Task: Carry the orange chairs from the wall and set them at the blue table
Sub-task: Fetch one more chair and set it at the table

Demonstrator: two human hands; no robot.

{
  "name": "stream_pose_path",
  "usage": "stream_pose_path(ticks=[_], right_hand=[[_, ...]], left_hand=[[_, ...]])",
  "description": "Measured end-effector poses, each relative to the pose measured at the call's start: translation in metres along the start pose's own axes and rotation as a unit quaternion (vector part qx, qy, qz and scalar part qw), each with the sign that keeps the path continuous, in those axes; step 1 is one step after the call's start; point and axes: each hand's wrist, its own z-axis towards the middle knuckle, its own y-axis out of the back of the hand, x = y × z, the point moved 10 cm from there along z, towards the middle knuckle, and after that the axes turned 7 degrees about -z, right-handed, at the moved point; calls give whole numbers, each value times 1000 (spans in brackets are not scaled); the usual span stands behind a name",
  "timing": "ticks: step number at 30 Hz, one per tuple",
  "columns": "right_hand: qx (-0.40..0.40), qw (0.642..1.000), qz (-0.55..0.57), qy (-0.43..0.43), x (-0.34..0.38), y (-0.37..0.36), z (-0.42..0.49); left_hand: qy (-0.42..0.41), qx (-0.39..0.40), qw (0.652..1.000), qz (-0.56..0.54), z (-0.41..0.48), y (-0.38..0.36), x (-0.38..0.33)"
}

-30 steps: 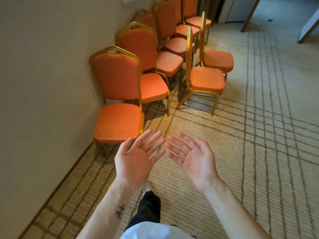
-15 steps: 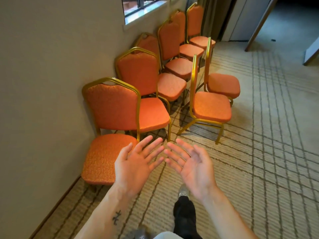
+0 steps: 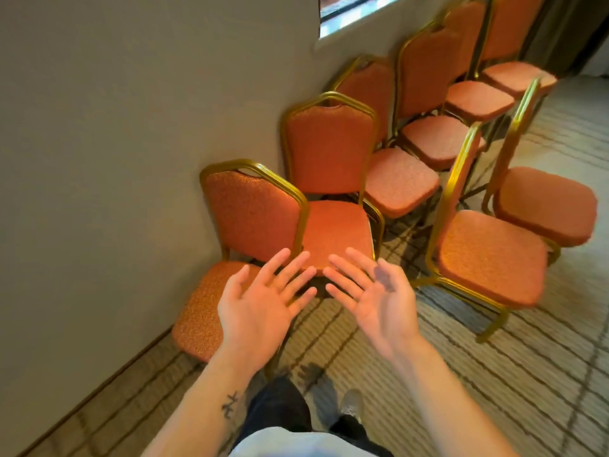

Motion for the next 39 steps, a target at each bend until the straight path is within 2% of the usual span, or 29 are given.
stream_pose_path(ticks=[8,14,20,25,32,39], right_hand=[[7,997,-67,-36,32,-28,107],[12,994,-102,-46,51,-81,193],[50,989,-130,-43,72,-144,268],[76,983,-148,-74,70,-172,318],[119,966,-187,-135,70,-198,400],[170,929,-249,-213,52,-225,477]], left_hand=[[-36,-40,998,-15,87,-8,-37],[-46,-75,996,-31,169,-12,-91],[-52,-77,995,-38,233,-30,-145],[-74,-82,990,-85,266,-29,-175],[-162,-164,966,-114,308,-13,-193],[-237,-237,928,-160,345,-5,-200]])
